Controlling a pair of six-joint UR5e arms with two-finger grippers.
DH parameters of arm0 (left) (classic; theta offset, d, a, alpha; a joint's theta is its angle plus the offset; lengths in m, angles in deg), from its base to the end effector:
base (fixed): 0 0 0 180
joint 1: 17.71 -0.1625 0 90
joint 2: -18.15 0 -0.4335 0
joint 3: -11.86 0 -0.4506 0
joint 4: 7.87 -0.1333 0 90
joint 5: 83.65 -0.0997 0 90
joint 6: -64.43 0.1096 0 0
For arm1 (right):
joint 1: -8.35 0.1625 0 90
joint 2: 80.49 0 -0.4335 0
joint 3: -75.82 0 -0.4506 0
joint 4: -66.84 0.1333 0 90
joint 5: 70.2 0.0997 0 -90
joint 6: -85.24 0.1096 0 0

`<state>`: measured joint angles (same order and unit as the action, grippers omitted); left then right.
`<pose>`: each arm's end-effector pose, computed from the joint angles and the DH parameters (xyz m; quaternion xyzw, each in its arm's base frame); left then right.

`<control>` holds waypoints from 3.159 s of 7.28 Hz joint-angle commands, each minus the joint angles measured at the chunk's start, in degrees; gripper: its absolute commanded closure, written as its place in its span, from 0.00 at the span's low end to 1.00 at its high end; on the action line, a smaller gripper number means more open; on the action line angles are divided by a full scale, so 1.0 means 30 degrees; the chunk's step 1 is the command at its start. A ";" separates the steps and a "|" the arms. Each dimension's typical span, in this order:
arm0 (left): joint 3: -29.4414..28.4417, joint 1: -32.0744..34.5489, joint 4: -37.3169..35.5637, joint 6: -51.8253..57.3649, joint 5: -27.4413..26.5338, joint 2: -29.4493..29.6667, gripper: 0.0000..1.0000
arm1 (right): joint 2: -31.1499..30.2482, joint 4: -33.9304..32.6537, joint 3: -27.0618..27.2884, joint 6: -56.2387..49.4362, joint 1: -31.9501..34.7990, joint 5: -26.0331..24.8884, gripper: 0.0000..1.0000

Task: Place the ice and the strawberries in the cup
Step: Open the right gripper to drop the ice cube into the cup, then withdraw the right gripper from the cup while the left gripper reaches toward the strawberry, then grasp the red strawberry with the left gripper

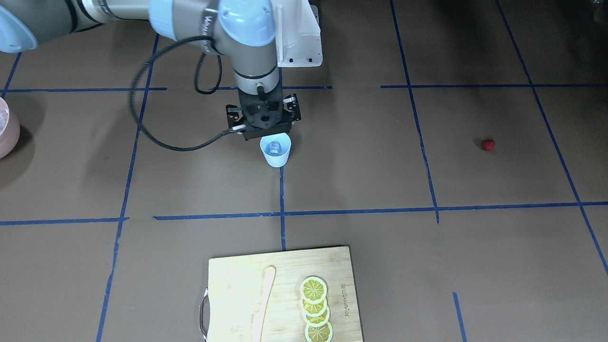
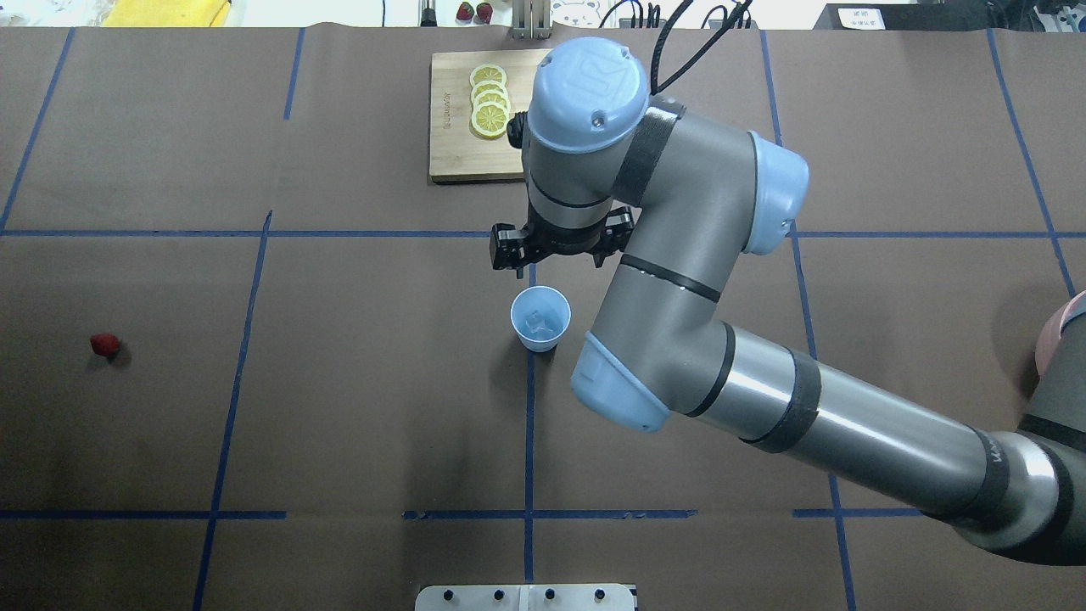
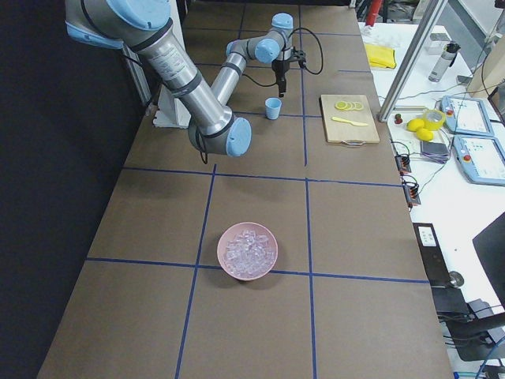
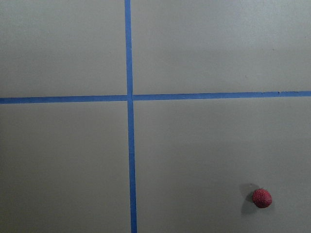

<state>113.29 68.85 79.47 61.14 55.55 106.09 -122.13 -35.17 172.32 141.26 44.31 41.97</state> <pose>-0.0181 -0.5384 0.5818 0.0287 0.4180 0.0255 0.9076 -0.5332 -0.5004 0.0887 0.0588 -0.3963 -0.0544 0.9146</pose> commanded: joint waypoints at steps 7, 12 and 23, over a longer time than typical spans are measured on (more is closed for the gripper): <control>-0.0089 -0.8302 1.2448 -1.5145 -0.4234 -0.2154 0.00 | -0.7554 -0.0041 0.5271 -0.7844 0.7280 0.3915 0.01; -0.1027 -1.2210 1.4715 -1.8209 -0.8515 -0.2095 0.00 | -1.1517 0.0076 0.4779 -1.6030 1.1883 0.5235 0.01; -0.1761 -1.3180 1.4715 -1.8562 -0.8518 -0.1567 0.32 | -1.2546 0.0105 0.3781 -1.8118 1.4029 0.5881 0.01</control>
<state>108.01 29.31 123.61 5.45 29.99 101.62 -159.76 -34.85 183.65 86.91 86.39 59.61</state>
